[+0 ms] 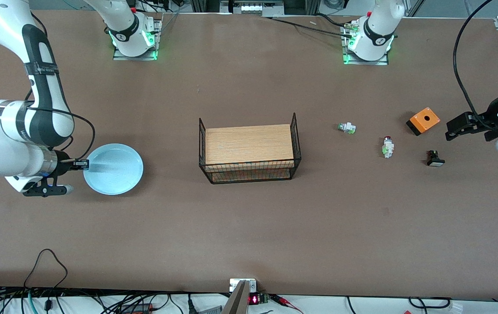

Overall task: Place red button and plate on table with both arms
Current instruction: 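Lower the blue plate flat onto the table with the right gripper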

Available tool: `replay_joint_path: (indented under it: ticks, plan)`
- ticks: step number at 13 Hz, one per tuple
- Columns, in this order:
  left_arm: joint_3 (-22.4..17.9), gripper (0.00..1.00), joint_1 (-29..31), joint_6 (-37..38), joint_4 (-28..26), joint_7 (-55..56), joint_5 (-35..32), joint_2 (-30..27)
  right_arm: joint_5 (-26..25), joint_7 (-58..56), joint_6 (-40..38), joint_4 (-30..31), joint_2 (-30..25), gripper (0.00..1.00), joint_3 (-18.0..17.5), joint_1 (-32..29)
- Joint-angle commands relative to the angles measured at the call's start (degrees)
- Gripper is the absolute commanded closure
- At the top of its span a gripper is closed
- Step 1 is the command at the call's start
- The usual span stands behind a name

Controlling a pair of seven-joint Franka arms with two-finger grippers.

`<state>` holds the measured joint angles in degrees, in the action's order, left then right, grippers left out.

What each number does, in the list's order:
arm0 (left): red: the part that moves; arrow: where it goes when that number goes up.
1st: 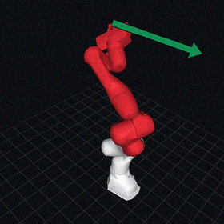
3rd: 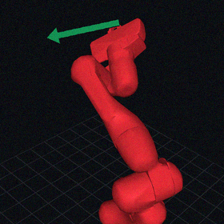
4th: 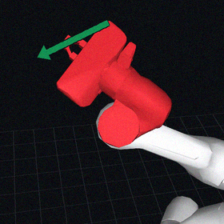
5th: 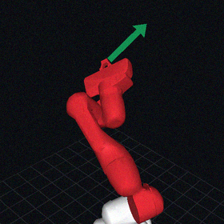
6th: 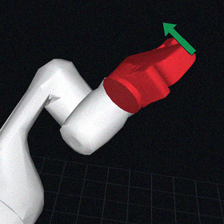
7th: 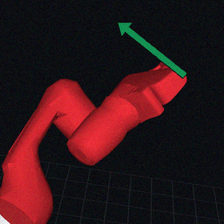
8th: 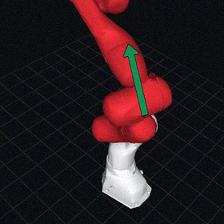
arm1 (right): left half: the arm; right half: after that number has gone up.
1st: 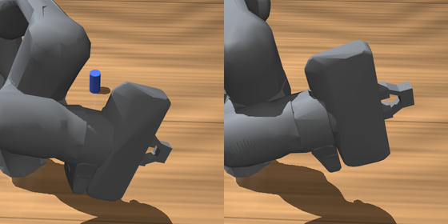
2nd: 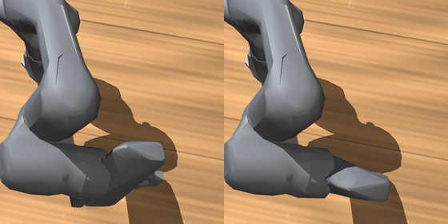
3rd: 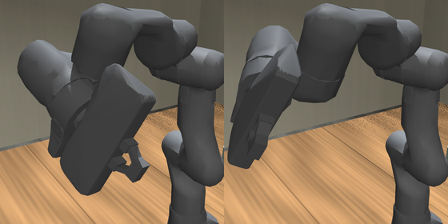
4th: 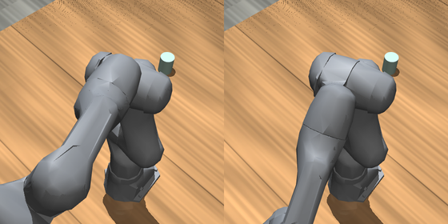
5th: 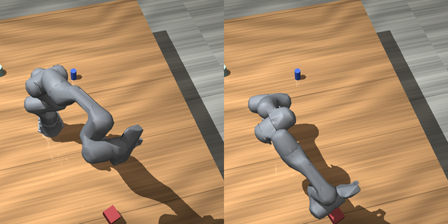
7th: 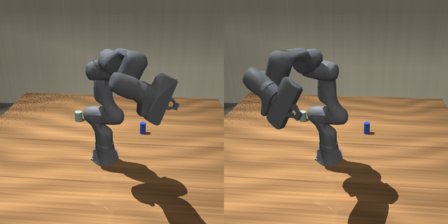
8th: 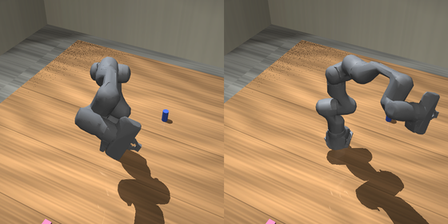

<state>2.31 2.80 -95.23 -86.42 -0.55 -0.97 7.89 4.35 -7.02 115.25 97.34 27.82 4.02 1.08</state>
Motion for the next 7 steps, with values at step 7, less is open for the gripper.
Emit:
replay_joint_path:
  ticks: [7]
  plan:
    - [-0.2, 0.0, 0.2, 0.4, -1.3, 0.1, 0.8, -1.5, 0.3, -1.1, 16.1, 8.6, 2.3, 0.99, -5.7, -4.9]
